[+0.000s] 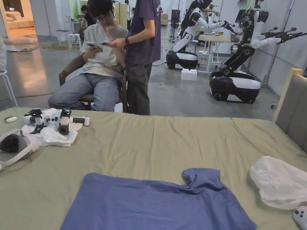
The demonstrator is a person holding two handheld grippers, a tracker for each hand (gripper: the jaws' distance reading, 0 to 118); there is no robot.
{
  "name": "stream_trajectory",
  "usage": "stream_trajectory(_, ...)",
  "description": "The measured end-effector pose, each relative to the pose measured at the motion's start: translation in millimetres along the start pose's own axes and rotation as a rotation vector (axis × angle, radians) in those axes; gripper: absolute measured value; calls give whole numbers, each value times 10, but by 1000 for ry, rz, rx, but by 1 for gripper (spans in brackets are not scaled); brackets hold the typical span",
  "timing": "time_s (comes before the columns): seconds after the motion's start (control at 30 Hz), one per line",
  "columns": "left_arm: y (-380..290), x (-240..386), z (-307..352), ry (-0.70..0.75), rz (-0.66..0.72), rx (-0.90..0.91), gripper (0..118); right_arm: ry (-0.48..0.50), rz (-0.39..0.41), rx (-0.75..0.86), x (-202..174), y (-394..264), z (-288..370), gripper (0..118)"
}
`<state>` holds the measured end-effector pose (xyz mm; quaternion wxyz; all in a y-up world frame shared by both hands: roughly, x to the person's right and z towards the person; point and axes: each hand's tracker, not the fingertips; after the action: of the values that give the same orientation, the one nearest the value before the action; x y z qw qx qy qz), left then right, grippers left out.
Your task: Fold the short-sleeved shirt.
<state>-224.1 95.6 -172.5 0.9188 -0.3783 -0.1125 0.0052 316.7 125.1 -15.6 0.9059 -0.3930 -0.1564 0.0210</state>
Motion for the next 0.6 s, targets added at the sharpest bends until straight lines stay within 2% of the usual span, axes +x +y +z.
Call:
stream_trajectory(0.2,-329,12,-113,11,-19,-86,0,-10,-1,-101,-32,-460,-200,5)
stream_trajectory(0.47,-353,-46,-281,6,-29,-176,0,-22,19,-171,-125,-637,-276,8)
stream_trajectory(0.5,-351,-45,-302,12,-31,-176,1,-24,21,-175,-141,-643,-292,13)
stream_trajectory(0.57,-343,10,-311,17,-34,-175,15,-38,18,-174,-158,-615,-297,45)
stream_trajectory(0.6,-317,17,-305,21,-33,-172,29,-56,12,-167,-161,-591,-287,61)
